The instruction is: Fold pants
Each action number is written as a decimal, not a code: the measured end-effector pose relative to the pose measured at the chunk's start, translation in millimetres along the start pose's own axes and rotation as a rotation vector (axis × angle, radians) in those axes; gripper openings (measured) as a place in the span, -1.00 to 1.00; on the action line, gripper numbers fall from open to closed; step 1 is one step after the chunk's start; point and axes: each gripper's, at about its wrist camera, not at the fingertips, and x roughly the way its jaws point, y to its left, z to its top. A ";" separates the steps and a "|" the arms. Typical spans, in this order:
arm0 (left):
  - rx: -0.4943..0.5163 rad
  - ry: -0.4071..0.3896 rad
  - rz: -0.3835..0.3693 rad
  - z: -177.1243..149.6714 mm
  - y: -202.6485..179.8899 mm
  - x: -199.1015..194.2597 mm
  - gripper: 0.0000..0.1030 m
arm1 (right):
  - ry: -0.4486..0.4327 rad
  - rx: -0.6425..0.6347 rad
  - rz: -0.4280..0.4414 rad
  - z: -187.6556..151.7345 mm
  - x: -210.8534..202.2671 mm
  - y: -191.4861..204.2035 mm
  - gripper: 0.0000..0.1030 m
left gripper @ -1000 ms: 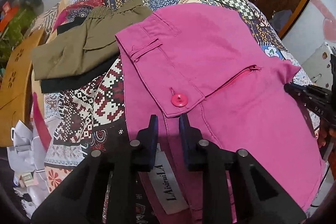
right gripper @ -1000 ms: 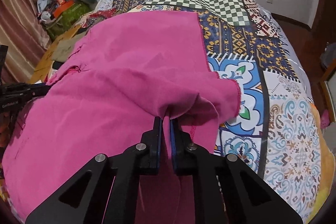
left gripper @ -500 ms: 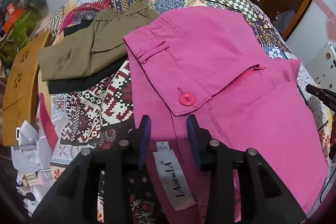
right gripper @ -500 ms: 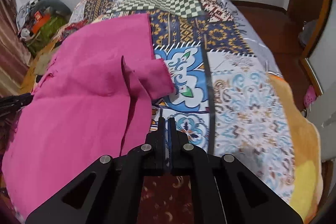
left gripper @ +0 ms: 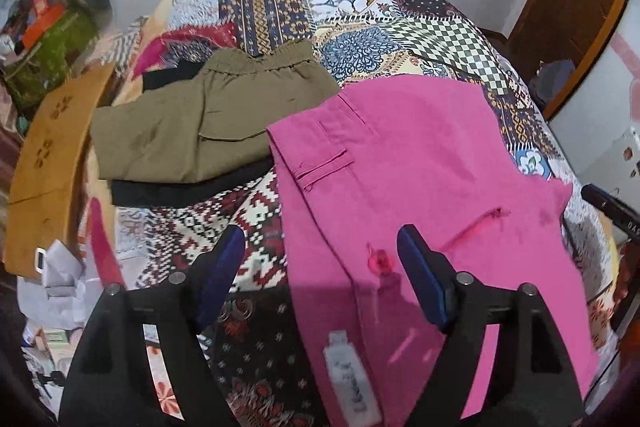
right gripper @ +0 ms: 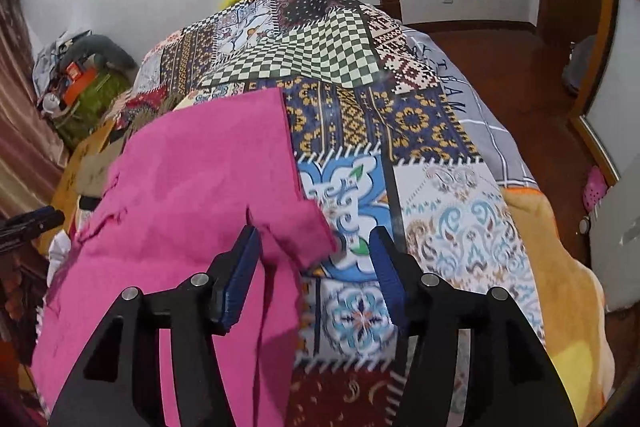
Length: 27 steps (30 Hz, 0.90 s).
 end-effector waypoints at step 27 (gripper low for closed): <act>0.061 0.091 -0.017 -2.9 -26.2 44.8 -0.87 | 0.182 -0.013 0.136 -8.6 72.9 3.6 -0.81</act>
